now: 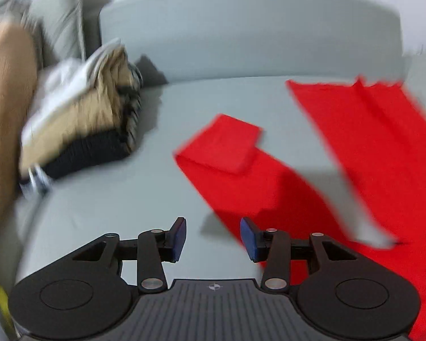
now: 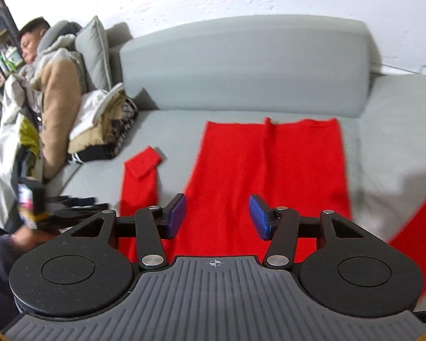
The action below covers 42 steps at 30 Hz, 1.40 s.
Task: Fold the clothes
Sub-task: 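Grasp the other sleeve cuff with the left tool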
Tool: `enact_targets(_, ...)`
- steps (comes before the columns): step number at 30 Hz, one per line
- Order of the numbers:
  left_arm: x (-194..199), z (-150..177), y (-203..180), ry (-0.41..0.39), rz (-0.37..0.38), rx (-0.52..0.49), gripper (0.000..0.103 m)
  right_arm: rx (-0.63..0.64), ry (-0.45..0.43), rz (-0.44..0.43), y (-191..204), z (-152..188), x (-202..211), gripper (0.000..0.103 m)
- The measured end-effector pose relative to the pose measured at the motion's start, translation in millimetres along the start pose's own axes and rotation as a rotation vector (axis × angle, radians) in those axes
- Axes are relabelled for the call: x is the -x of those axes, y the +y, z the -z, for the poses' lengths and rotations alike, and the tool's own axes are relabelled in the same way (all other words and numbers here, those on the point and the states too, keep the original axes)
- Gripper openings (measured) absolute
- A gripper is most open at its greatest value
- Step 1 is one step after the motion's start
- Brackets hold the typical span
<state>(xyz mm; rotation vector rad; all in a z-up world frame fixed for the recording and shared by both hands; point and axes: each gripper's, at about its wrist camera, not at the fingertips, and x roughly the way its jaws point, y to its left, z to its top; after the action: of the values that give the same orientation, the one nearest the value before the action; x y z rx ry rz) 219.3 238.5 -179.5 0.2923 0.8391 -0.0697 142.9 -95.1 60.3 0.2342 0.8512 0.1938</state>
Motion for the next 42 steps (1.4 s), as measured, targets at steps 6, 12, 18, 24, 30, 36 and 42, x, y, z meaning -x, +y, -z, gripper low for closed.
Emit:
enact_targets(6,-53.0,-5.0,-37.9,-0.101,-0.124,-0.467,0.046,-0.062,0.031,-0.063,-0.4,7.0,-40.4,0.055)
enact_targets(12,-78.9,-8.5,-48.7,-0.121,-0.082,-0.551,0.047,-0.145,0.056,-0.006,-29.0,17.4,-61.8,0.055)
enact_targets(18,-96.2,-19.4,-44.3,-0.133,-0.111,-0.522,0.025,-0.187,0.064,0.018,-45.5,23.4,-66.9,0.055)
enact_targets(24,-74.3,-45.5,12.6,-0.095,0.02,0.045,0.003,-0.183,0.038,0.026,-46.2,23.4,-51.5,0.055)
enact_targets(30,-28.7,-19.6,147.0,-0.151,0.221,0.804,0.002,-0.201,-0.004,0.002,-41.3,16.8,-28.2,0.055)
enact_targets(36,43.8,5.5,213.6,-0.256,0.273,1.032,0.002,-0.168,-0.017,-0.054,-14.3,7.7,-16.4,0.055)
enact_targets(42,122.4,6.8,222.6,-0.26,0.215,1.064,0.002,-0.099,-0.046,-0.094,19.8,-8.0,-11.9,0.056)
